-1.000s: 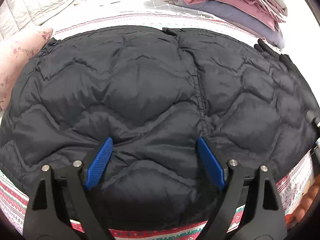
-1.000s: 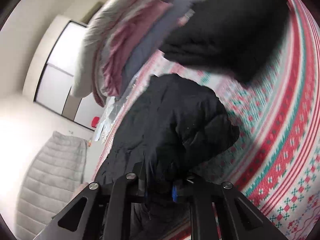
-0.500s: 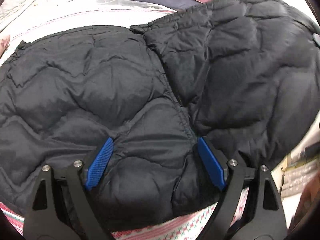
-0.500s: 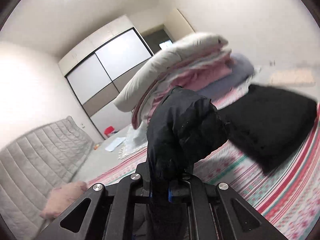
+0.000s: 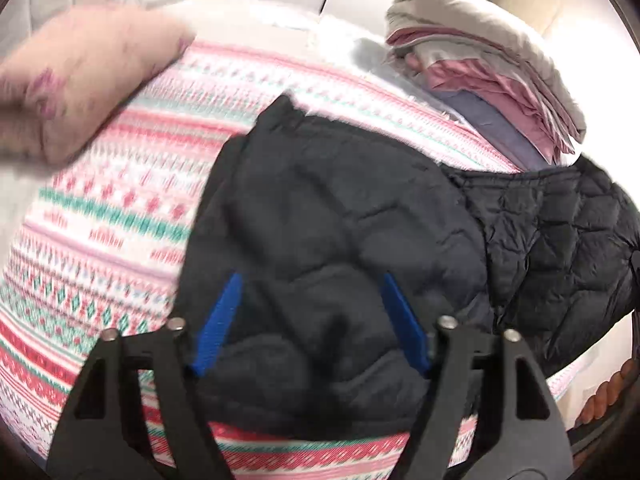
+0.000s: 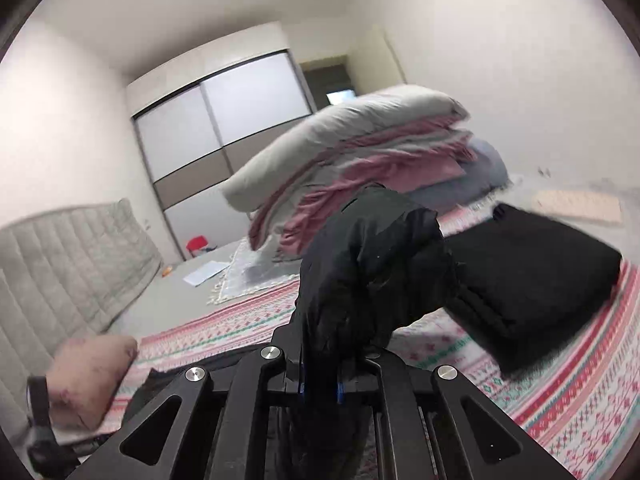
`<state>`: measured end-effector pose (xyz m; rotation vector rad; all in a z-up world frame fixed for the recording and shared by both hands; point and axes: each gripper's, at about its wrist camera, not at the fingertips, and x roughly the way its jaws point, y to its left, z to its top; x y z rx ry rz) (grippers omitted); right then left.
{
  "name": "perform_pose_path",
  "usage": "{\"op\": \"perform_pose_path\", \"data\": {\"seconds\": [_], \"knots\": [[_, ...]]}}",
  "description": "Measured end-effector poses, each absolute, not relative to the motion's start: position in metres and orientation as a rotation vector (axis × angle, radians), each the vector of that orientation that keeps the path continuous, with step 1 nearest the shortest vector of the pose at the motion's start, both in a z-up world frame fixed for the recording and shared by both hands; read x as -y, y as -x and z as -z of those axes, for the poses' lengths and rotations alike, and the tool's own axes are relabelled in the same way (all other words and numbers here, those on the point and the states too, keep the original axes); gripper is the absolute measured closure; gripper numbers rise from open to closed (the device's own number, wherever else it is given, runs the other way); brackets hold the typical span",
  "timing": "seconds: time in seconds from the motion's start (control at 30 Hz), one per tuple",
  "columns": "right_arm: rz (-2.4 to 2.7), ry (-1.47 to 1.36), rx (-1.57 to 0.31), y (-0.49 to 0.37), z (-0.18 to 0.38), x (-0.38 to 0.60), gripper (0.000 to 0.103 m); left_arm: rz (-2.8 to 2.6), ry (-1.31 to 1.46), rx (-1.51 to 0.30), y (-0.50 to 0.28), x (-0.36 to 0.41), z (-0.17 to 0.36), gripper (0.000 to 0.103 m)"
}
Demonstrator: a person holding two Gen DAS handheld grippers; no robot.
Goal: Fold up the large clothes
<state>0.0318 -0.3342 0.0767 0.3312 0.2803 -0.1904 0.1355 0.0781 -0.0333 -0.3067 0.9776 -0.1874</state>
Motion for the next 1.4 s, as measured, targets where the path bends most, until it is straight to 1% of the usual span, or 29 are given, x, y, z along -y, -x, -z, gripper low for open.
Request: {"op": "perform_pose_path", "data": {"seconds": [0.07, 0.13, 0.17, 0.2, 0.27, 0.37, 0.47, 0.53, 0.6, 0.63, 0.7, 0.77, 0.9, 0.97, 1.0, 1.03, 1.07, 1.1, 1.13, 1.23, 1.33, 1.4], "knots": [[0.156, -0.268, -0.275, -0.034, -0.082, 0.31, 0.094, 0.208, 0.336, -0.99, -0.13, -0.083, 0.039, 0.043], [0.129, -0.218, -0.275, -0.037, -0.086, 0.288, 0.094, 0.24, 0.34, -0.987, -0.126, -0.084, 0.043, 0.044], [0.105, -0.176, -0.281, -0.04, -0.088, 0.271, 0.094, 0.256, 0.342, -1.0, -0.126, -0.084, 0.046, 0.049], [0.084, -0.142, -0.286, -0.043, -0.088, 0.258, 0.093, 0.272, 0.348, -1.019, -0.125, -0.081, 0.05, 0.056], [0.013, -0.049, -0.317, -0.052, -0.088, 0.223, 0.093, 0.322, 0.39, -1.073, -0.128, -0.083, 0.061, 0.06], [-0.14, 0.081, -0.397, -0.072, -0.079, 0.169, 0.092, 0.345, 0.45, -1.076, -0.127, -0.094, 0.059, 0.06], [-0.289, 0.2, -0.463, -0.09, -0.058, 0.124, 0.092, 0.292, 0.532, -1.015, -0.121, -0.128, 0.047, 0.06], [-0.4, 0.234, -0.553, -0.103, -0.032, 0.1, 0.092, 0.237, 0.557, -0.971, -0.115, -0.151, 0.04, 0.059], [-0.468, 0.265, -0.627, -0.109, -0.003, 0.082, 0.091, 0.204, 0.56, -0.954, -0.112, -0.164, 0.039, 0.054], [-0.492, 0.292, -0.648, -0.108, 0.01, 0.073, 0.089, 0.194, 0.561, -0.959, -0.11, -0.169, 0.041, 0.053], [-0.513, 0.367, -0.68, -0.106, 0.029, 0.058, 0.084, 0.201, 0.569, -0.98, -0.108, -0.173, 0.045, 0.053], [-0.511, 0.436, -0.677, -0.103, 0.036, 0.049, 0.082, 0.225, 0.599, -0.993, -0.105, -0.175, 0.048, 0.053], [-0.54, 0.413, -0.69, -0.104, 0.039, 0.052, 0.079, 0.259, 0.628, -0.994, -0.104, -0.17, 0.048, 0.053], [-0.573, 0.398, -0.7, -0.103, 0.04, 0.054, 0.074, 0.259, 0.622, -0.994, -0.108, -0.164, 0.045, 0.053], [-0.595, 0.391, -0.704, -0.103, 0.039, 0.056, 0.066, 0.256, 0.624, -0.989, -0.109, -0.163, 0.045, 0.053], [-0.62, 0.382, -0.712, -0.099, 0.036, 0.057, 0.054, 0.255, 0.626, -0.985, -0.109, -0.162, 0.044, 0.052], [-0.655, 0.368, -0.724, -0.097, 0.034, 0.059, 0.045, 0.257, 0.631, -0.98, -0.111, -0.163, 0.042, 0.051], [-0.704, 0.352, -0.731, -0.091, 0.03, 0.061, 0.034, 0.258, 0.638, -0.975, -0.112, -0.164, 0.042, 0.049], [-0.747, 0.343, -0.723, -0.084, 0.025, 0.064, 0.032, 0.254, 0.649, -0.963, -0.111, -0.165, 0.04, 0.048], [-0.793, 0.305, -0.653, -0.068, 0.005, 0.083, 0.032, 0.234, 0.665, -0.922, -0.11, -0.168, 0.035, 0.045], [-0.782, 0.115, -0.612, -0.072, -0.015, 0.126, 0.031, 0.249, 0.685, -0.855, -0.105, -0.17, 0.022, 0.043], [-0.727, -0.067, -0.612, -0.088, -0.02, 0.165, 0.03, 0.296, 0.728, -0.816, -0.103, -0.169, 0.013, 0.036]]}}
